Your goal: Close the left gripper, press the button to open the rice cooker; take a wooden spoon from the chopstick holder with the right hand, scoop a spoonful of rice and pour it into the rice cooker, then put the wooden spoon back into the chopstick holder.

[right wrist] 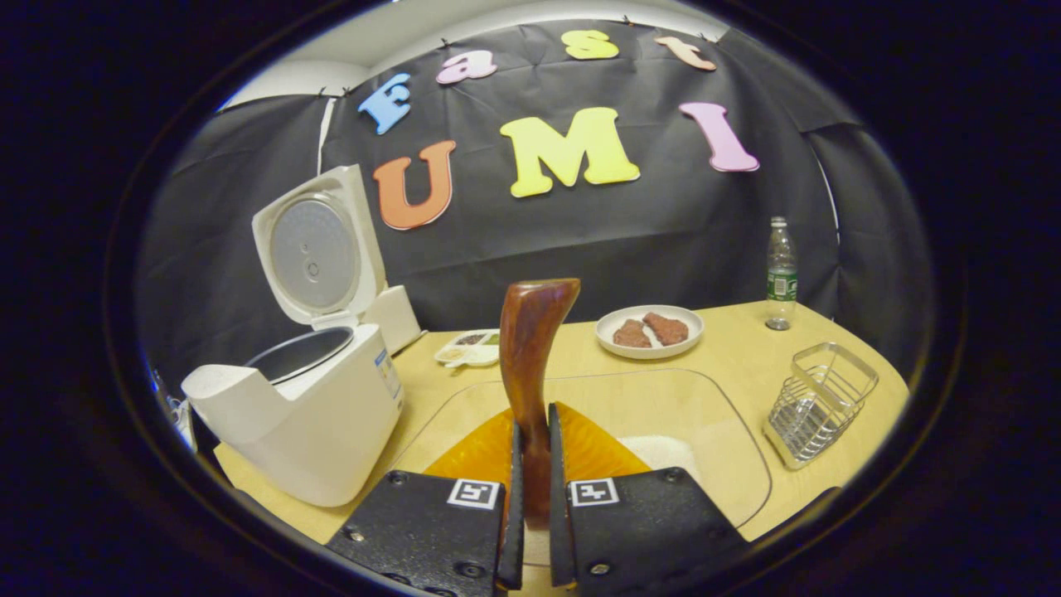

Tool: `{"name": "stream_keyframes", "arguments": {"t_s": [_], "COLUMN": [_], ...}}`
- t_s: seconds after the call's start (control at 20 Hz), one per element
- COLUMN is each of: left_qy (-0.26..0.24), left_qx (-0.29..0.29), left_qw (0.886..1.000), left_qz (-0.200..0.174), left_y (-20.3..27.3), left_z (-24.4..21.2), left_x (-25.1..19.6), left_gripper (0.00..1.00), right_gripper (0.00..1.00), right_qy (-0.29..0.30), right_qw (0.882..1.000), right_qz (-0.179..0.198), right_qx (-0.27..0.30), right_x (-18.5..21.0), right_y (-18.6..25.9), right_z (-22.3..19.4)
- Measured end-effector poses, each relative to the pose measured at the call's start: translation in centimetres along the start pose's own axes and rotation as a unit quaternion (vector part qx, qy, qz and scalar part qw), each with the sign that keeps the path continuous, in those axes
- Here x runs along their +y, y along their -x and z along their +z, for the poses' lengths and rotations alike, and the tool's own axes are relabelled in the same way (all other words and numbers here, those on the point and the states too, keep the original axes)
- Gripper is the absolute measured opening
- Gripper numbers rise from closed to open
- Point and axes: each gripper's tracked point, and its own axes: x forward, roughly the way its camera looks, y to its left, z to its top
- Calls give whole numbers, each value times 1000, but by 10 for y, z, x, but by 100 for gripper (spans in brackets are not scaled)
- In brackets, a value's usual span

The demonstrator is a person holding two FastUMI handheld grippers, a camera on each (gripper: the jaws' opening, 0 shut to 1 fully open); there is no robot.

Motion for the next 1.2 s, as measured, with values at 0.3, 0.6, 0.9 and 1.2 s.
{"name": "stream_keyframes", "arguments": {"t_s": [0.3, 0.6, 0.9, 1.2], "left_qy": [10, -5, 2, -13], "left_qx": [4, 11, 2, 3], "left_qw": [1000, 1000, 1000, 1000], "left_qz": [3, 5, -6, 2], "left_y": [-2, -1, 2, 1], "left_z": [-2, -7, 0, -2], "left_x": [2, 0, -7, -2], "left_gripper": [94, 94, 94, 94], "right_gripper": [17, 12, 12, 12], "right_qy": [-164, -218, -296, -410], "right_qw": [986, 975, 954, 908], "right_qz": [34, 33, 14, 18], "right_qx": [17, -20, -48, -90], "right_x": [1, -27, -74, -113], "right_y": [3, 15, 27, 43], "right_z": [7, 35, 65, 87]}}
